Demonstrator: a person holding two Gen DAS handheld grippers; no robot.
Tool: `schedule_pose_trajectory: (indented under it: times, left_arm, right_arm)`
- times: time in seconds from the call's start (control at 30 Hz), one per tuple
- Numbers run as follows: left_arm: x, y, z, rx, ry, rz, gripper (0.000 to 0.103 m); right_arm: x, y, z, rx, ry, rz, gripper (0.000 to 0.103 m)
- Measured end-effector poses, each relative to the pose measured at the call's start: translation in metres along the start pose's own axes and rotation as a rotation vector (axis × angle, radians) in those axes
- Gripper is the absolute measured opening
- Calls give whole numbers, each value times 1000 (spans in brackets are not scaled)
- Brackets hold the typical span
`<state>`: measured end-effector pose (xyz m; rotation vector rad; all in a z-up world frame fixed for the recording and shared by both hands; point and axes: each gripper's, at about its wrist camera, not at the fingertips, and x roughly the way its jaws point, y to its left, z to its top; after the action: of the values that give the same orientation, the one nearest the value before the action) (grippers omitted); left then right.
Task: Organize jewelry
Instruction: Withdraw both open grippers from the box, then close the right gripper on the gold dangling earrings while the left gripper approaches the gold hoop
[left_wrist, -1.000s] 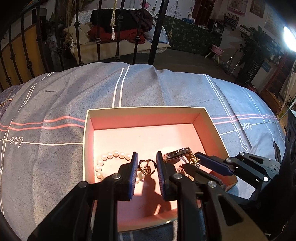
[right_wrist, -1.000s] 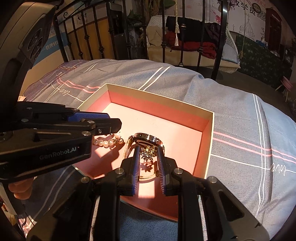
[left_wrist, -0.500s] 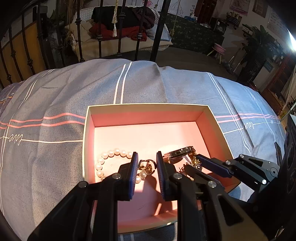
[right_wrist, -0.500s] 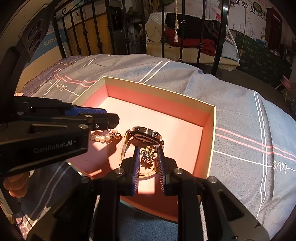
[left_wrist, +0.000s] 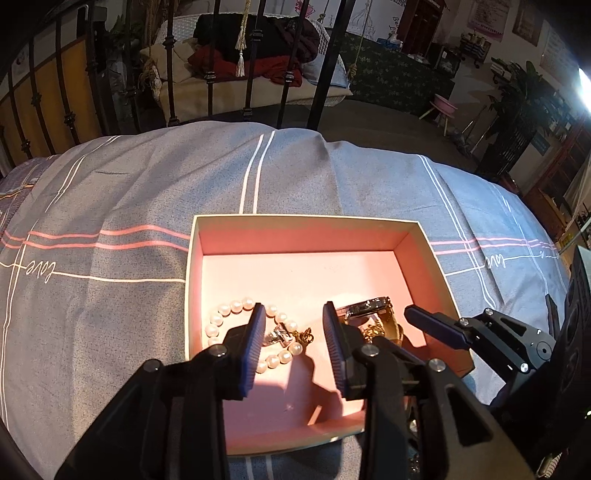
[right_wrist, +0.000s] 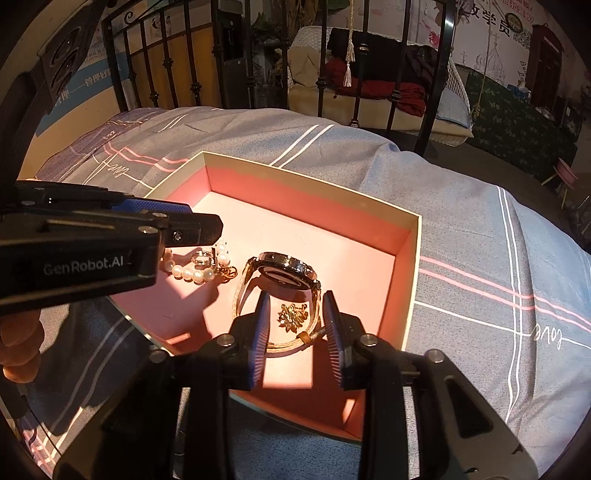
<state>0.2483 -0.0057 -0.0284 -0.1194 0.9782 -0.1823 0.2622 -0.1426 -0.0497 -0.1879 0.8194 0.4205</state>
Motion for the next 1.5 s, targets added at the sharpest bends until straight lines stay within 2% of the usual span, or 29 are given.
schedule_pose_trajectory:
  times: [0.03, 0.1, 0.17, 0.2, 0.27, 0.33, 0.47, 0.57, 0.7, 0.77, 1.0, 1.17, 1.37, 1.5]
  left_arm:
    - [-6, 1, 0, -7, -13, -6, 41]
    - [-21, 1, -1, -6, -48, -10, 45]
    - [-39, -1, -7, 1, -83, -25, 53]
    - [-47, -2, -12, 7, -97, -30, 56]
    - [-61, -6, -27, 23, -110, -42, 68]
    - [-69, -10, -48, 43, -105, -43, 71]
    - [-72, -21, -95, 72, -59, -79, 71]
    - [-71, -32, -124, 111, -41, -70, 71]
    - [-60, -36, -145, 98, -2, -68, 71]
    - [-52, -37, -148, 86, 29, -65, 69]
    - [-40, -45, -154, 131, 35, -13, 69]
    - [-38, -46, -155, 169, 24, 45, 55]
    - [-40, -42, -154, 156, 20, 33, 55]
    - [-42, -37, -152, 128, 19, 8, 55]
  right_arm:
    - [-4, 1, -1, -6, -8, -3, 46]
    - [-15, 4, -2, -17, -29, -15, 46]
    - [-29, 5, -4, -14, -49, -21, 47]
    - [-37, 6, -7, -8, -59, -21, 49]
    - [-53, 6, -17, 1, -74, -27, 58]
    - [-69, 8, -34, -4, -79, -29, 60]
    - [-91, 11, -81, 1, -50, -25, 60]
    - [-97, 8, -111, 56, -22, -8, 60]
    - [-91, 13, -131, 58, 15, -7, 60]
    - [-88, 15, -133, 48, 15, -19, 60]
    - [-87, 20, -135, 34, 12, -30, 61]
    - [-84, 21, -132, 33, 18, -21, 61]
    - [-76, 22, -124, 37, 32, 13, 61]
    - [-70, 21, -118, 35, 44, 31, 57]
